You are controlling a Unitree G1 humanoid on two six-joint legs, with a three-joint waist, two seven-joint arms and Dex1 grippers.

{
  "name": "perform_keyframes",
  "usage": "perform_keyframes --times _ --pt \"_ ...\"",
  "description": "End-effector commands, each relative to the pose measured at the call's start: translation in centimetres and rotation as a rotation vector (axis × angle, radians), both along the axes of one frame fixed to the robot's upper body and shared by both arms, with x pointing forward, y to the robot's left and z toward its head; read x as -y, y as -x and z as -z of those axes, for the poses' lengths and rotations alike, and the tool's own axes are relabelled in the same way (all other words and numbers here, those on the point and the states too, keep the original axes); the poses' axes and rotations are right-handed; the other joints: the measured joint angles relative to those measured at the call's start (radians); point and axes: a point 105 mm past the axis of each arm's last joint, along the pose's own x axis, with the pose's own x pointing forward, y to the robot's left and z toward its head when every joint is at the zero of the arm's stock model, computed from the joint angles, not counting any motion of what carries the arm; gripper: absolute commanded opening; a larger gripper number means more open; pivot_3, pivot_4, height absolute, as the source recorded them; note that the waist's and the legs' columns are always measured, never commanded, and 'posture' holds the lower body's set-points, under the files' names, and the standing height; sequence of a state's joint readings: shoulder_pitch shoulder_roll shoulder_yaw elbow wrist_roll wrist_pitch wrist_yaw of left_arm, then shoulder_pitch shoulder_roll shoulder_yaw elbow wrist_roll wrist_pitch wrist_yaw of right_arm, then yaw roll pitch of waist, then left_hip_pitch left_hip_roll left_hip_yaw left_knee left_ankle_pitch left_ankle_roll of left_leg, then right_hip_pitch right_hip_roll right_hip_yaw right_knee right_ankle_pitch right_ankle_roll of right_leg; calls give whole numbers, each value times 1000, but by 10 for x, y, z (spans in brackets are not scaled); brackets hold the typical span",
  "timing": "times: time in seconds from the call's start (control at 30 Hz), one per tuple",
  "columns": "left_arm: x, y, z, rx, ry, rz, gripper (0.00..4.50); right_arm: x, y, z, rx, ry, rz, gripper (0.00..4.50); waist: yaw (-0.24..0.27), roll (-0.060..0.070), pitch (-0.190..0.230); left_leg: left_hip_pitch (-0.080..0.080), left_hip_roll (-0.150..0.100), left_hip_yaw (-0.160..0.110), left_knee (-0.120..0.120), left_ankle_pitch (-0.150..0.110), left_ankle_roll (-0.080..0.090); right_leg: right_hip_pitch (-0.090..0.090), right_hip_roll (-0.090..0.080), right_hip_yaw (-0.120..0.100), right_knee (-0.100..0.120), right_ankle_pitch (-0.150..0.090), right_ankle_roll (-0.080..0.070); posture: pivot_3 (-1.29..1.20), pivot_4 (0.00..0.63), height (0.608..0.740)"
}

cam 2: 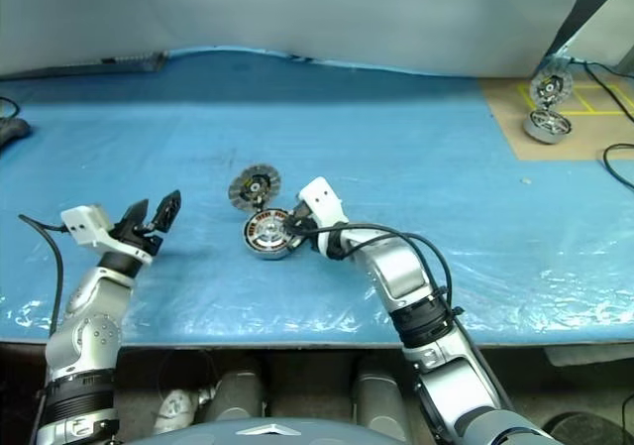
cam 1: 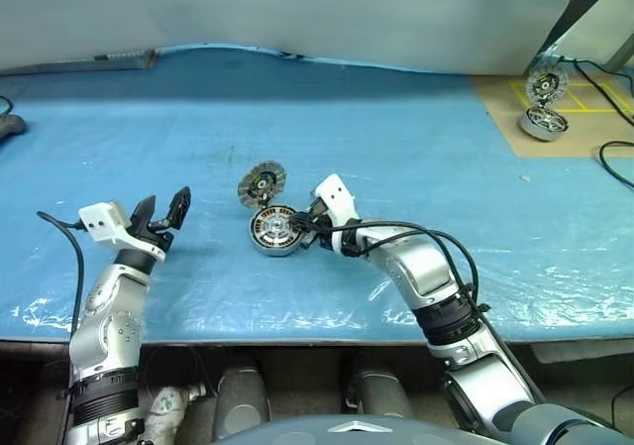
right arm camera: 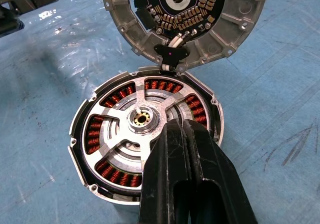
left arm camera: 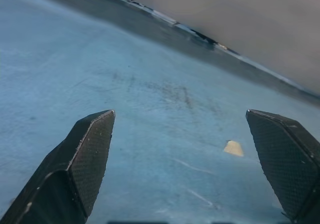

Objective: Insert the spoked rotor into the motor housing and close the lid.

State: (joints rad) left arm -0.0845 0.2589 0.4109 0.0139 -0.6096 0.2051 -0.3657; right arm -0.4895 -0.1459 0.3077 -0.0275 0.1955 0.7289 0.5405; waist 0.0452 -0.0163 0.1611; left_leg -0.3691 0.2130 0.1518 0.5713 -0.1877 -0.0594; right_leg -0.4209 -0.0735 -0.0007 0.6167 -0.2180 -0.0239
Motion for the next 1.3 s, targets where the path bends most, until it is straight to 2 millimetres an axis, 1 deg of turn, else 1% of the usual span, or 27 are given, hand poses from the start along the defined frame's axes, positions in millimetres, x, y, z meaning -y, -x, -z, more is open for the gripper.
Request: perform_keyframes --times 0.03,0.17,0.27,0.4,0.57,0.63,0.73,0.8,0.87,1.0,1.07,1.2,1.23,1.3 --pt "-8 -2 -8 37 -22 -42 4500 -2 -1 -11 30 -27 -2 14 0 0 0 0 0 0 0 0 0 0 0 0 0 0 0 0 150 740" --pt "-4 -10 -4 27 -20 -36 4500 -1 -1 -13 35 -30 -4 14 2 0 0 0 0 0 0 0 0 0 0 0 0 0 0 0 150 740" --pt "1 -19 -4 39 5 -33 4500 0 -2 -17 48 -38 -4 14 2 0 0 0 0 0 0 0 0 0 0 0 0 0 0 0 150 740" --pt "15 -31 -5 52 26 -7 4500 2 -3 -24 61 -60 0 14 3 0 0 0 0 0 0 0 0 0 0 0 0 0 0 0 150 740" --pt "32 -47 -5 53 27 39 4500 4 -3 -26 68 -66 12 14 4 0 0 0 0 0 0 0 0 0 0 0 0 0 0 0 150 740" --pt "33 -53 -4 52 18 26 4500 5 -3 -26 69 -67 20 14 4 0 0 0 0 0 0 0 0 0 0 0 0 0 0 0 150 740" --pt "29 -62 0 41 10 -17 4500 7 -4 -25 71 -64 37 14 4 0 0 0 0 -1 0 0 0 0 0 0 0 0 0 0 150 740" --pt "30 -68 5 29 5 -22 4107 9 -5 -25 70 -66 47 0 4 0 0 -1 -1 -1 0 0 0 0 0 0 0 0 0 0 150 740" --pt "32 -72 9 16 8 -26 3595 10 -5 -25 70 -67 56 0 4 0 0 -1 -1 -1 0 0 0 0 0 0 -1 0 0 0 150 740" --pt "43 -82 11 13 8 -3 2166 9 -6 -24 73 -68 62 0 6 0 0 -1 -1 -1 -1 0 0 0 0 0 -1 1 1 0 150 740" --pt "44 -87 10 17 6 -1 1474 9 -6 -26 80 -77 69 0 7 0 0 -1 -1 -1 -1 0 0 0 0 0 -1 1 1 0 150 740" --pt "49 -94 6 23 -13 56 120 11 -4 -36 114 -137 72 0 10 0 0 -1 -1 -2 -1 0 0 0 -1 -1 -2 0 1 0 150 740" --pt "52 -96 6 16 -9 92 52 12 -2 -39 128 -157 71 0 11 0 0 -2 -1 -2 -1 0 0 0 -1 -1 -2 0 1 0 150 740" --pt "59 -99 1 22 5 162 52 15 2 -43 142 -183 71 0 13 0 0 -2 -2 -2 -2 0 0 0 -1 -1 -3 1 1 0 150 740"
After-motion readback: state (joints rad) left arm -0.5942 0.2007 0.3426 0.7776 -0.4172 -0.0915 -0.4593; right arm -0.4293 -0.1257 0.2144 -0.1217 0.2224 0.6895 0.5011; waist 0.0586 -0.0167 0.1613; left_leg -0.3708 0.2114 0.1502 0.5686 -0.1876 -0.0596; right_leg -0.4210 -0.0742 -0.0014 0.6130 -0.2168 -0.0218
